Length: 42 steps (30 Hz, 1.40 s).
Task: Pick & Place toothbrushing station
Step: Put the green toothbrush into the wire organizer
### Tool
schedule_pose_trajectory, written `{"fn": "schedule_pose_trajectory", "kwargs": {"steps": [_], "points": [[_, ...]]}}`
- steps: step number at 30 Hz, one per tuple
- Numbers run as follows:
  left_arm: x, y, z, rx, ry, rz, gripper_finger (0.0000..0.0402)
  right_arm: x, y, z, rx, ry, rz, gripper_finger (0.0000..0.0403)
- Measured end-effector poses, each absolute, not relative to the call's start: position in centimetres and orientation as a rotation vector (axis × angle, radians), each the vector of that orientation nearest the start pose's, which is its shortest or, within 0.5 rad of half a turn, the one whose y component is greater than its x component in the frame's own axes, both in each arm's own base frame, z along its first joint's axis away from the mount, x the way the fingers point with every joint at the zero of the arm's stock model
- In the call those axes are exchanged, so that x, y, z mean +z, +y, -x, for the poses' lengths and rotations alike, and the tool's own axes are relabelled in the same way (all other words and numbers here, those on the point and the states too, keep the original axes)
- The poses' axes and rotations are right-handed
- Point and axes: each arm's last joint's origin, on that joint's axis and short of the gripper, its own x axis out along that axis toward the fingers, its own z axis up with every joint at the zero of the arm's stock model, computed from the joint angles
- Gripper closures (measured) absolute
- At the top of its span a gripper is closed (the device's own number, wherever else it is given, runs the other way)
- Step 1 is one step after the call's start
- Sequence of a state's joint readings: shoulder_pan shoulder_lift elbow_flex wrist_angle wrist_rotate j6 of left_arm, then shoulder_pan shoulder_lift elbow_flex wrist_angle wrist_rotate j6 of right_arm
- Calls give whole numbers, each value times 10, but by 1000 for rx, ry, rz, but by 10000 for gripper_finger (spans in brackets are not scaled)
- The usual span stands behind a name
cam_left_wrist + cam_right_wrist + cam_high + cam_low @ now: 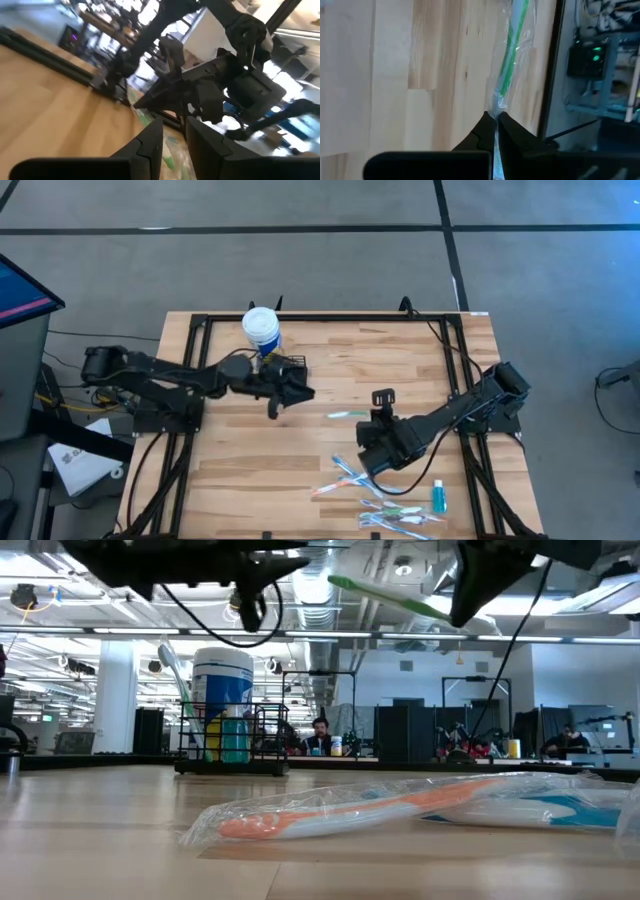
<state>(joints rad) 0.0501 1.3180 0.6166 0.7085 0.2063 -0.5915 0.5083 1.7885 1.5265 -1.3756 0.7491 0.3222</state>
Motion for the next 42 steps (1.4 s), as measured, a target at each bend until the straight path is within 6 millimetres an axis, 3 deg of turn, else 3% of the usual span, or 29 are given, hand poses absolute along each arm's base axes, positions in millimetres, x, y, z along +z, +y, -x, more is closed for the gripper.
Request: {"fn": "schedule_pose_trajectory", "kwargs": {"steps": [9,15,37,42], "points": [[241,37,-318,-257,182,768,321,270,142,-297,-376,1194,801,403],[235,46,-332,-311,245,868,321,271,144,-300,-364,1146,895,403],[232,48,-330,-460,399,1125,321,282,154,-323,-415,943,1242,403],[233,47,-330,-478,413,1162,321,267,164,-333,-453,951,1422,403]]}}
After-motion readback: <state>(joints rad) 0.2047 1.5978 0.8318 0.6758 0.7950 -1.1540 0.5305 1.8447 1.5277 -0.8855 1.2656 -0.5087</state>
